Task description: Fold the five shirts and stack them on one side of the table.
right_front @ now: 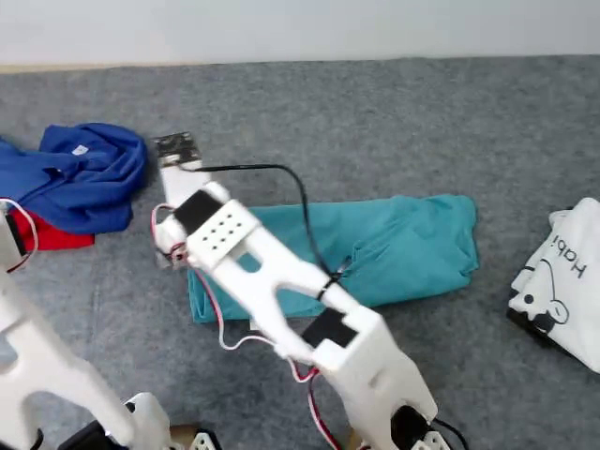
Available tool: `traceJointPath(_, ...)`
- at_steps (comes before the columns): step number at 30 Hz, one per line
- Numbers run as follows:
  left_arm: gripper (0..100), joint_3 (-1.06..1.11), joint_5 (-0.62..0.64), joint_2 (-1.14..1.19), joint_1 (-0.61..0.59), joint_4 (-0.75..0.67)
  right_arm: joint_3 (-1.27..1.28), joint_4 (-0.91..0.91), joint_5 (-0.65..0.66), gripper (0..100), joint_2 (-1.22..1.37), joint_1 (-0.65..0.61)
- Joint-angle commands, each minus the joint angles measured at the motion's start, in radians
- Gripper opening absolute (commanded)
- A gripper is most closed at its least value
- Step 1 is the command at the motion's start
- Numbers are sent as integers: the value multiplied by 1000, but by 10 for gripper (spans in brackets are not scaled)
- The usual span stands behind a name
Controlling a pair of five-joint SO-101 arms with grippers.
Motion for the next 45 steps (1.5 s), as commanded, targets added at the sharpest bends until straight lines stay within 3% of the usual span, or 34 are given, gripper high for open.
traceJointPath(1,8,10,8,-32,-3,-3,-109,36,-8,281,41,-42)
traceJointPath(4,8,58,8,-32,-3,-8,-132,94,-11,330,88,-54)
traceJointPath(9,8,145,8,-32,-3,-8,-195,160,-9,332,147,-50)
traceJointPath(31,8,153,8,-34,-5,-8,-350,165,-8,325,349,16)
traceJointPath(45,8,153,8,-34,-3,-9,-348,165,100,16,360,82)
